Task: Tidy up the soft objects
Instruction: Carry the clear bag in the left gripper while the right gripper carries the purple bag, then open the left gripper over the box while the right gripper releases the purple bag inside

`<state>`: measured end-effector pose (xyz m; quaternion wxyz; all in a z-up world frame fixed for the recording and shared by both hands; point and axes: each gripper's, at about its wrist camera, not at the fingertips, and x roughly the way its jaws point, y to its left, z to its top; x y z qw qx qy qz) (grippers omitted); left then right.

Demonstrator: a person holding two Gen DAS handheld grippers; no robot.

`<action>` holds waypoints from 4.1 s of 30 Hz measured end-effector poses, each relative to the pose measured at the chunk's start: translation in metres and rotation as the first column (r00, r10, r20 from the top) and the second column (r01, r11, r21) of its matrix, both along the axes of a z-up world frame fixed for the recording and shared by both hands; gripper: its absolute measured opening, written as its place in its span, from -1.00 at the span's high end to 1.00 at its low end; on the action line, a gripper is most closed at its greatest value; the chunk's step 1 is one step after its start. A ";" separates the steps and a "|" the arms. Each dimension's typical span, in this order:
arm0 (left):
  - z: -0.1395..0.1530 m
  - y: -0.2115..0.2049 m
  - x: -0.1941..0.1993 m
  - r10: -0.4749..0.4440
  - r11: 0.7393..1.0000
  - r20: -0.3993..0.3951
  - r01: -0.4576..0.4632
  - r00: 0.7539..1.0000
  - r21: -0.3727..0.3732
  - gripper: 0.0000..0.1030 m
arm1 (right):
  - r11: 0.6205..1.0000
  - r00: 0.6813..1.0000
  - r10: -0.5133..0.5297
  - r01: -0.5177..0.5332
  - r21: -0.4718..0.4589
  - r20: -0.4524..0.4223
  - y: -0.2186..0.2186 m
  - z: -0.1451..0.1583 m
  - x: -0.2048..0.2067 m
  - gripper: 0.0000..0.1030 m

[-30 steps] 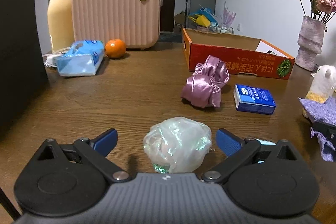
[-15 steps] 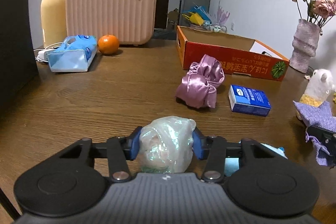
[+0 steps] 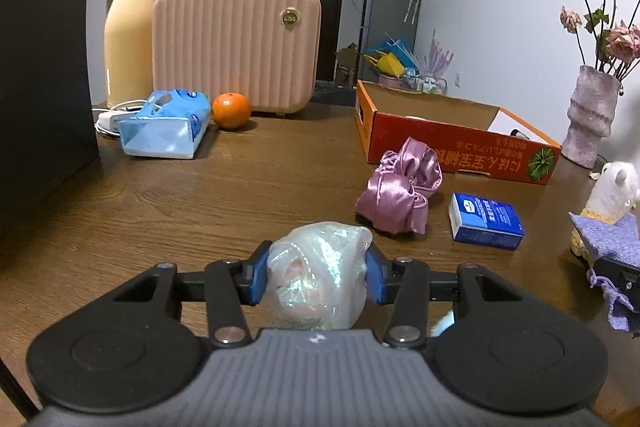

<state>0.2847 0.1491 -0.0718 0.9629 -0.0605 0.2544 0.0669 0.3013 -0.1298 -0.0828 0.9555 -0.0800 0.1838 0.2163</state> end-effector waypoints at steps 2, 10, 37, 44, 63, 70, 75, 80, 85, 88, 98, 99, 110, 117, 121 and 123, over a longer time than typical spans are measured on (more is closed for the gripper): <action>0.001 0.000 -0.002 0.006 1.000 0.010 -0.006 1.000 0.003 0.09 | 1.000 1.000 0.001 -0.001 0.006 0.009 -0.001 0.001 -0.001 0.30; 0.009 -0.004 -0.011 0.026 0.999 0.057 -0.027 0.998 0.021 0.12 | 1.000 0.999 0.004 -0.005 0.017 0.048 -0.001 0.008 -0.007 0.30; 0.068 -0.044 0.006 -0.062 0.998 0.190 0.060 0.980 0.018 0.12 | 1.000 0.992 -0.026 0.024 0.021 0.126 0.014 0.051 0.010 0.30; 0.077 -0.047 0.021 -0.073 0.997 0.193 0.072 0.979 0.014 0.12 | 0.999 0.993 -0.033 0.033 0.004 0.112 0.021 0.059 0.025 0.30; 0.105 -0.060 0.066 -0.094 0.996 0.196 0.091 0.976 0.024 0.12 | 0.997 0.996 -0.029 0.035 -0.072 0.085 0.029 0.089 0.068 0.30; 0.111 -0.065 0.085 -0.082 0.997 0.169 0.079 0.982 0.027 0.13 | 0.996 0.998 -0.027 0.031 -0.089 0.052 0.029 0.101 0.091 0.30; 0.117 -0.070 0.099 -0.081 0.996 0.157 0.077 0.984 0.034 0.13 | 0.995 0.999 -0.033 0.037 -0.093 0.042 0.028 0.110 0.107 0.30; 0.122 -0.075 0.115 -0.085 0.996 0.136 0.082 0.987 0.025 0.13 | 0.994 0.998 -0.042 0.046 -0.103 0.043 0.025 0.121 0.124 0.30; 0.129 -0.079 0.130 -0.084 0.996 0.127 0.082 0.988 0.021 0.14 | 0.993 0.999 -0.043 0.046 -0.105 0.032 0.022 0.131 0.144 0.30; 0.133 -0.082 0.141 -0.080 0.997 0.123 0.078 0.989 0.020 0.14 | 0.993 0.999 -0.045 0.048 -0.107 0.029 0.020 0.136 0.158 0.30; 0.136 -0.098 0.175 -0.089 0.996 0.105 0.086 0.991 0.034 0.16 | 0.988 0.998 -0.053 0.056 -0.144 0.027 0.017 0.143 0.194 0.30; 0.137 -0.099 0.178 -0.089 0.996 0.105 0.086 0.990 0.036 0.16 | 0.988 0.998 -0.054 0.057 -0.144 0.025 0.017 0.143 0.198 0.30; 0.139 -0.119 0.227 -0.084 0.995 0.077 0.080 0.993 0.059 0.17 | 0.988 0.995 -0.090 0.084 -0.133 -0.033 0.012 0.145 0.254 0.30; 0.125 -0.131 0.258 -0.070 0.995 0.039 0.067 0.997 0.079 0.17 | 0.987 0.990 -0.110 0.098 -0.131 -0.087 0.011 0.132 0.293 0.30; 0.116 -0.132 0.274 -0.051 0.996 0.024 0.049 0.998 0.073 0.17 | 0.985 0.986 -0.118 0.102 -0.138 -0.116 0.009 0.122 0.313 0.30; 0.110 -0.133 0.283 -0.040 0.996 0.010 0.040 0.999 0.079 0.17 | 0.984 0.983 -0.126 0.107 -0.141 -0.131 0.009 0.116 0.322 0.30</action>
